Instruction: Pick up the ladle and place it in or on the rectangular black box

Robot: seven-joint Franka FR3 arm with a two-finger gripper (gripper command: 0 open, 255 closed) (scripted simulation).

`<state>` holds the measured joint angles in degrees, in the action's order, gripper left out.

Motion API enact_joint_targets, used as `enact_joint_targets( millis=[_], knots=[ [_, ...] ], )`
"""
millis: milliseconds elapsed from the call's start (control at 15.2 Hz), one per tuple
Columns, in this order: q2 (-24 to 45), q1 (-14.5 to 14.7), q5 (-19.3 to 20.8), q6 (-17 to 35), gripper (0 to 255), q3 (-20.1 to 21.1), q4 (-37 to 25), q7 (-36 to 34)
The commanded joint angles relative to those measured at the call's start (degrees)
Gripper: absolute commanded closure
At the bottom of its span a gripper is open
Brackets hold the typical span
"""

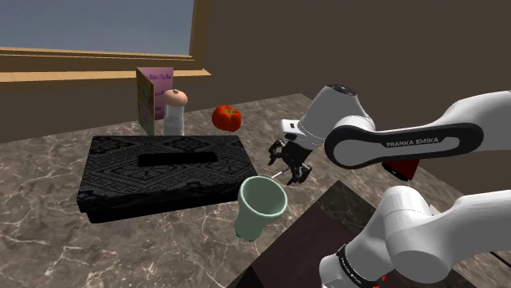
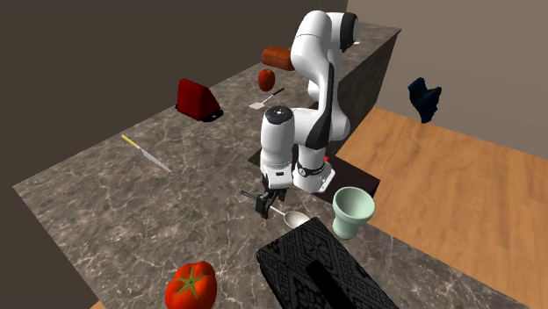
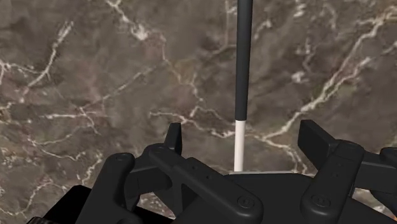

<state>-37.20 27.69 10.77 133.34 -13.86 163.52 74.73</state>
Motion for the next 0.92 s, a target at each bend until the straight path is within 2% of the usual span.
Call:
enact_joint_targets(
  millis=[0, 198, 264, 858],
  knots=[
    [0.1, 0.01, 0.0, 0.12, 0, -0.02, 0.01, 0.0],
    [0.08, 0.01, 0.01, 0.1, 0, -0.01, 0.01, 0.0],
    [0.08, 0.01, 0.01, 0.1, 255, -0.01, 0.01, 0.0],
    [0.08, 0.01, 0.01, 0.1, 255, -0.01, 0.01, 0.0]
  ],
)
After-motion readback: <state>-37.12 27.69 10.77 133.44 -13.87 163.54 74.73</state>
